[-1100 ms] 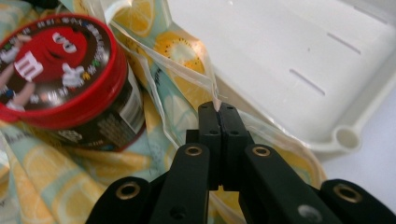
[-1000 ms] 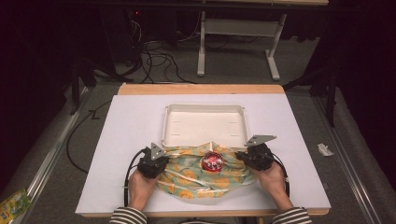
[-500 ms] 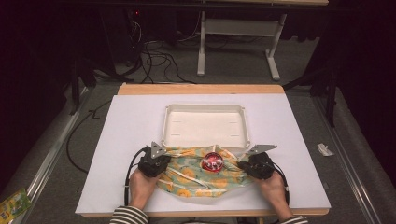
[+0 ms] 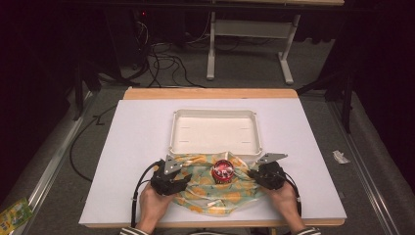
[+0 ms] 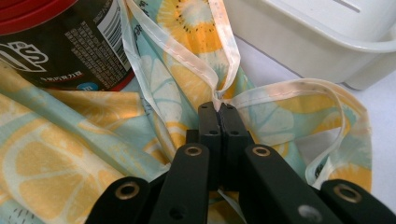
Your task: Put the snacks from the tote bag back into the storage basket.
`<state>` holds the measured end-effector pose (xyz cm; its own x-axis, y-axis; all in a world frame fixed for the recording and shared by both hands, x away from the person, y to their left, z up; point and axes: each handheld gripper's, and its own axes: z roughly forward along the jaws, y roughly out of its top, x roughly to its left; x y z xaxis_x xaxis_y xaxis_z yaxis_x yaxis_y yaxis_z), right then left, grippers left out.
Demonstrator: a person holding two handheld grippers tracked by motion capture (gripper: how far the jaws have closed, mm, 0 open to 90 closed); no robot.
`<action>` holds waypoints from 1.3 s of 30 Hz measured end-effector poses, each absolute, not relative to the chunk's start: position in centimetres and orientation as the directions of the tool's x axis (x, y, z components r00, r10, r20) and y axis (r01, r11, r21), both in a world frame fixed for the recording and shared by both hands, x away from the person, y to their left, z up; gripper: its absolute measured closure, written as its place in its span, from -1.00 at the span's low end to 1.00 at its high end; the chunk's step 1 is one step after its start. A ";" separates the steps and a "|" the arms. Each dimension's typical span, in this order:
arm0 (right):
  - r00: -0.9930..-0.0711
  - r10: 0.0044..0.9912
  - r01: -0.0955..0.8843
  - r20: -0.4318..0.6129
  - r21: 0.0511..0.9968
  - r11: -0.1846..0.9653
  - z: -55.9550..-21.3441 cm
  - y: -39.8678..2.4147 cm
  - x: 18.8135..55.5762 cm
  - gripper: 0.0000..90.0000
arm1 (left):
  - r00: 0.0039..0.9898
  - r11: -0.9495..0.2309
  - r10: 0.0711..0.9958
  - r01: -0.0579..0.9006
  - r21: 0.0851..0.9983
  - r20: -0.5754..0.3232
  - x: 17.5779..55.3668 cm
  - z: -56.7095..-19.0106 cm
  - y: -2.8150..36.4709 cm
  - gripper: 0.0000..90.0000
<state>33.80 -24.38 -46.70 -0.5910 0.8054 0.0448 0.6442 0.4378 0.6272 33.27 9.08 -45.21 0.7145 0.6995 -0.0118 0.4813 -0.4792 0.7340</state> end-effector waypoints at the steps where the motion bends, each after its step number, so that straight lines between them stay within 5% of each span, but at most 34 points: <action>1: -0.591 0.805 0.643 0.043 0.627 0.439 -46.7 -24.4 33.8 1.00 | 0.725 -0.489 0.689 0.480 0.728 -0.015 33.1 -45.2 8.8 0.11; 14: -0.594 0.803 0.639 0.038 0.630 0.443 -46.7 -24.4 33.8 1.00 | 0.747 -0.554 0.665 0.506 0.661 -0.016 33.2 -47.2 6.9 0.10; 27: -0.595 0.803 0.638 0.041 0.632 0.440 -46.8 -24.4 33.8 1.00 | 0.792 -0.637 0.606 0.429 0.640 0.072 32.2 -47.0 5.1 0.98; 39: -0.597 0.802 0.631 0.037 0.638 0.440 -46.8 -24.5 33.8 1.00 | 0.777 -0.604 0.626 0.434 0.668 0.062 32.3 -46.6 6.5 1.00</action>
<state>33.78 -24.53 -46.83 -0.5967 0.8016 0.0371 0.6313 0.4403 0.6384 32.26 6.48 -46.62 0.7772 0.6262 0.0618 0.4337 -0.6042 0.6685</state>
